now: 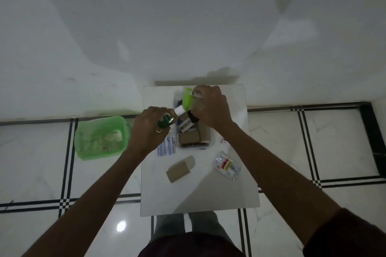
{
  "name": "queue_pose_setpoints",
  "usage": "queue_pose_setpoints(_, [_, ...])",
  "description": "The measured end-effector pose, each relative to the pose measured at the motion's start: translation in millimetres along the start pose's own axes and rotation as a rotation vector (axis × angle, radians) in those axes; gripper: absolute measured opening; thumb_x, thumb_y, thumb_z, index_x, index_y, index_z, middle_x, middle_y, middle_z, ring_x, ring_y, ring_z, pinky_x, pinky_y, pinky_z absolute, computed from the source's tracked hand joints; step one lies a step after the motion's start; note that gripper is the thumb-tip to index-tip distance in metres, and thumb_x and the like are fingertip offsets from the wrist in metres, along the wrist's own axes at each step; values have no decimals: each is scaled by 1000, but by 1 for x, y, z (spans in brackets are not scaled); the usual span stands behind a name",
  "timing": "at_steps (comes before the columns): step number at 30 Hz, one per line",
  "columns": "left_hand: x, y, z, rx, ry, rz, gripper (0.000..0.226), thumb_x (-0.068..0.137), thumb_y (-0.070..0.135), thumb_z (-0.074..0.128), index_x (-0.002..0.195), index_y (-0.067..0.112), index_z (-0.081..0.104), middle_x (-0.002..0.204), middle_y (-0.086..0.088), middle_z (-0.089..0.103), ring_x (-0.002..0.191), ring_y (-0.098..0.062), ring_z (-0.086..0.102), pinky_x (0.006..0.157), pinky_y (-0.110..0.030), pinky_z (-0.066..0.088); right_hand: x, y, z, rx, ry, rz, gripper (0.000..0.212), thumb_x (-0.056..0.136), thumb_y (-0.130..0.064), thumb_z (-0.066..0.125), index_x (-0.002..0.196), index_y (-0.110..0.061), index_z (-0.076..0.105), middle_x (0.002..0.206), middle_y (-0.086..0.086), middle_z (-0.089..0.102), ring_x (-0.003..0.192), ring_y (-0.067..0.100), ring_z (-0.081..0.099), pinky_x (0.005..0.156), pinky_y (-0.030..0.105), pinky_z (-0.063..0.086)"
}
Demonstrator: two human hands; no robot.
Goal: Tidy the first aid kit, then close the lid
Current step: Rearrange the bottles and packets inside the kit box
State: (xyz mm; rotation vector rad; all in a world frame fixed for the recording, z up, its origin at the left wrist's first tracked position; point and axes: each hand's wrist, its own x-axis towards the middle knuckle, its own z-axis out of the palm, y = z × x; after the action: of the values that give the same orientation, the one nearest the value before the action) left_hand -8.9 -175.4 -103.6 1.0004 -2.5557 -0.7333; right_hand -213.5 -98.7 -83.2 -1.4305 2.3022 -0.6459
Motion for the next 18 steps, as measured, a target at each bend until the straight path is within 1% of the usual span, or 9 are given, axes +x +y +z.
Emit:
queue_pose_setpoints(1, [1,3,0,58,-48,63,44,67,13,75,110,11,65,104,-11,69,90,-31,64,78,-42,50,4,2,1,-56,-35,-10,47,70,-25,72,114,-16,58,111,3,63,105,29,51,84,44,45])
queue_pose_setpoints(3, [6,8,6,179,-159,149,45,68,19,74,112,17,64,108,-7,69,97,-30,64,88,-48,43,12,11,4,-172,-126,-48,49,73,-29,70,118,-17,57,115,4,62,109,29,51,86,43,42])
queue_pose_setpoints(5, [14,14,15,221,-243,205,46,67,18,76,112,18,65,111,-6,68,103,-30,63,95,-54,38,16,18,7,-269,-160,-123,48,75,-32,69,120,-17,58,118,5,62,109,29,53,82,41,40])
queue_pose_setpoints(7, [24,23,25,252,-302,228,46,63,17,79,107,18,67,111,-6,69,105,-31,62,96,-59,37,17,23,12,-341,-101,-210,38,73,-31,68,108,-18,65,111,6,66,101,29,59,72,38,40])
queue_pose_setpoints(9, [32,30,37,295,-339,268,46,58,13,81,101,19,69,108,-4,71,106,-30,63,94,-62,37,16,27,17,-406,-32,-246,24,71,-30,67,93,-19,69,100,6,66,91,28,61,64,36,41])
queue_pose_setpoints(12, [36,33,52,285,-330,274,40,62,15,79,101,19,70,110,-3,71,109,-30,63,98,-65,33,12,35,23,-488,1,-222,14,71,-28,72,82,-21,68,87,4,65,78,26,59,59,33,41])
queue_pose_setpoints(14, [35,34,59,275,-309,236,37,69,22,76,105,19,68,114,-3,70,112,-30,61,101,-67,29,10,37,24,-462,-2,-183,12,70,-26,72,81,-22,69,83,3,65,73,25,59,58,32,39])
queue_pose_setpoints(16, [33,32,64,302,-294,206,37,68,29,78,102,20,70,109,-2,72,108,-29,62,99,-67,31,10,38,24,-404,1,-167,14,70,-20,71,84,-20,71,88,4,65,76,27,59,60,33,37])
queue_pose_setpoints(18, [30,31,69,338,-281,161,34,62,31,81,94,21,72,99,1,74,102,-27,64,94,-65,34,10,40,22,-331,-16,-141,22,75,-13,65,97,-18,70,101,5,64,91,29,56,69,37,36])
